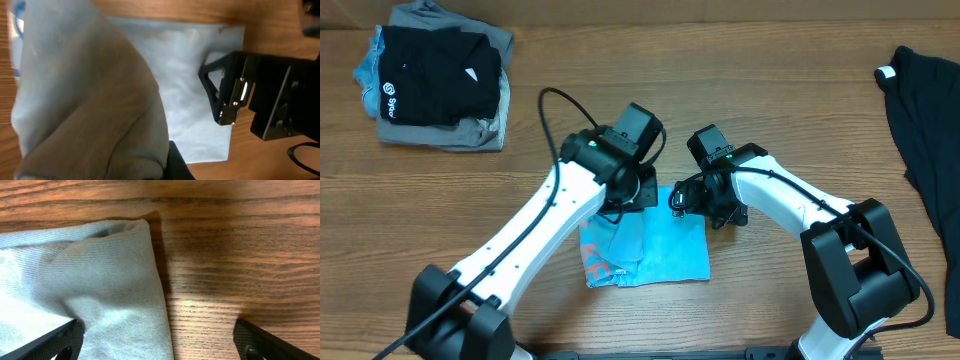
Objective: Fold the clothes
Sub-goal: 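Fold the left end rightward over the middle toward the right gripper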
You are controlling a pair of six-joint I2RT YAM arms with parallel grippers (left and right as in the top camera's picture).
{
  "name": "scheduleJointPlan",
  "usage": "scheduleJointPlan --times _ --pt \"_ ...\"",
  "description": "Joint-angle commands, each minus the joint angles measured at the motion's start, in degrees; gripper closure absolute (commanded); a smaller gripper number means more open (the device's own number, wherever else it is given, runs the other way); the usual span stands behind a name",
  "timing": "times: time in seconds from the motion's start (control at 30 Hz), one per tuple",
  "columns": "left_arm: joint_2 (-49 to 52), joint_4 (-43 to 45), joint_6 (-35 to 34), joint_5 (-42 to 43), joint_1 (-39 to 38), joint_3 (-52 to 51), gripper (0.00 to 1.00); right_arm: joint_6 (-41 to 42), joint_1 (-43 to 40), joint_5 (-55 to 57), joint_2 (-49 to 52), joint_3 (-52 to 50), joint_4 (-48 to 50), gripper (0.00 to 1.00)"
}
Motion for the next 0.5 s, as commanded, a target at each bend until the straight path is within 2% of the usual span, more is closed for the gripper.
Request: scheduleJointPlan --times 0.0,0.27,0.47 --pt "2.12 0.59 -0.72 3.48 -1.31 1.27 0.95 -0.42 -0.02 -2.45 -0.24 -1.14 0.61 0.0" --pt "2.97 3.56 -0.74 5.49 -2.43 1.27 0.94 -0.42 -0.68 -2.43 -0.24 -0.96 0.48 0.0" --pt "2.99 7.19 -0.81 6.36 -2.47 1.27 0.93 -1.38 -5.14 -2.84 -0.26 1.46 -2.84 0.0"
